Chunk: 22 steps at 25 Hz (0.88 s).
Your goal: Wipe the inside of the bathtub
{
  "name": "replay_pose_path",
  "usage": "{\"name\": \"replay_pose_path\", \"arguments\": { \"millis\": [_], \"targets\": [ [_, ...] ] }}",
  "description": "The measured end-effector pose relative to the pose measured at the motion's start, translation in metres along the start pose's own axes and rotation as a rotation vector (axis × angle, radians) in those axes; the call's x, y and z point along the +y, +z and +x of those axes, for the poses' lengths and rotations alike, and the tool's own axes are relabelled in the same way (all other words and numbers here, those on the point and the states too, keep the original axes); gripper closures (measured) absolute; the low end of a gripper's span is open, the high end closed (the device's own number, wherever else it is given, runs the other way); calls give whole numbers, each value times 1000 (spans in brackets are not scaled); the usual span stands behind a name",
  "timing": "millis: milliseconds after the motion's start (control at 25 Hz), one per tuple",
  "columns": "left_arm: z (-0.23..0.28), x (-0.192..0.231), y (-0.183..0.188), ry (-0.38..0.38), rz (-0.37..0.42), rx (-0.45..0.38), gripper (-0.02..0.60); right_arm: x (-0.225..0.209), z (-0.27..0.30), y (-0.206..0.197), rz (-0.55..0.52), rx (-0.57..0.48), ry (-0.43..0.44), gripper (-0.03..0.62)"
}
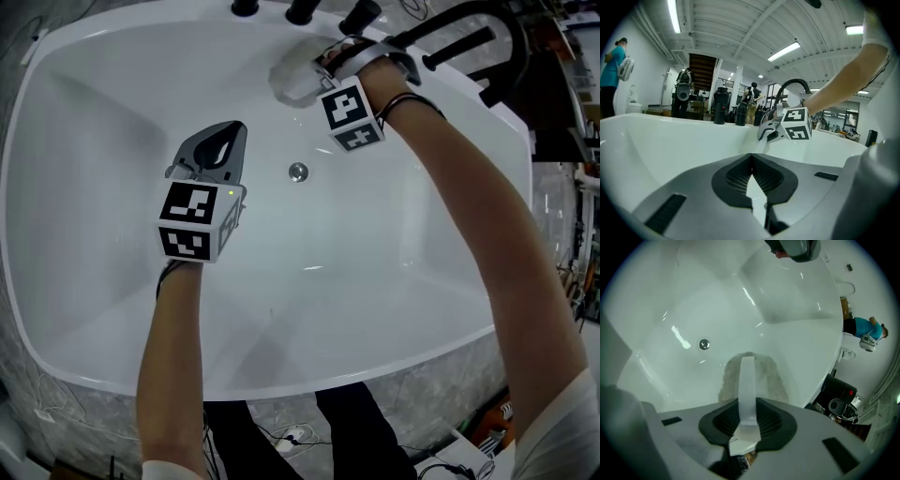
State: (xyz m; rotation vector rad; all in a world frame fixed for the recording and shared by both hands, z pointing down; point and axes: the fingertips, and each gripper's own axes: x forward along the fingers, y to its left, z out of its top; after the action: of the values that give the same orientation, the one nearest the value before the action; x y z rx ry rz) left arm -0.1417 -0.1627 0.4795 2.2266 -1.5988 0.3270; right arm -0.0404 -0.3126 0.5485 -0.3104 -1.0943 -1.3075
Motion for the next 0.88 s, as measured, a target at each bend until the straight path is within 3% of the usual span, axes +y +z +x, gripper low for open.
{"name": "replay_pose_path", "arguments": {
  "millis": [200, 880],
  "targets": [
    [20, -34, 5, -35, 69, 5, 571, 24, -2, -12, 7, -6, -11, 503],
    [57, -99, 17, 0, 53, -17, 571, 90, -1, -62, 21, -2, -43, 503]
  ]
}}
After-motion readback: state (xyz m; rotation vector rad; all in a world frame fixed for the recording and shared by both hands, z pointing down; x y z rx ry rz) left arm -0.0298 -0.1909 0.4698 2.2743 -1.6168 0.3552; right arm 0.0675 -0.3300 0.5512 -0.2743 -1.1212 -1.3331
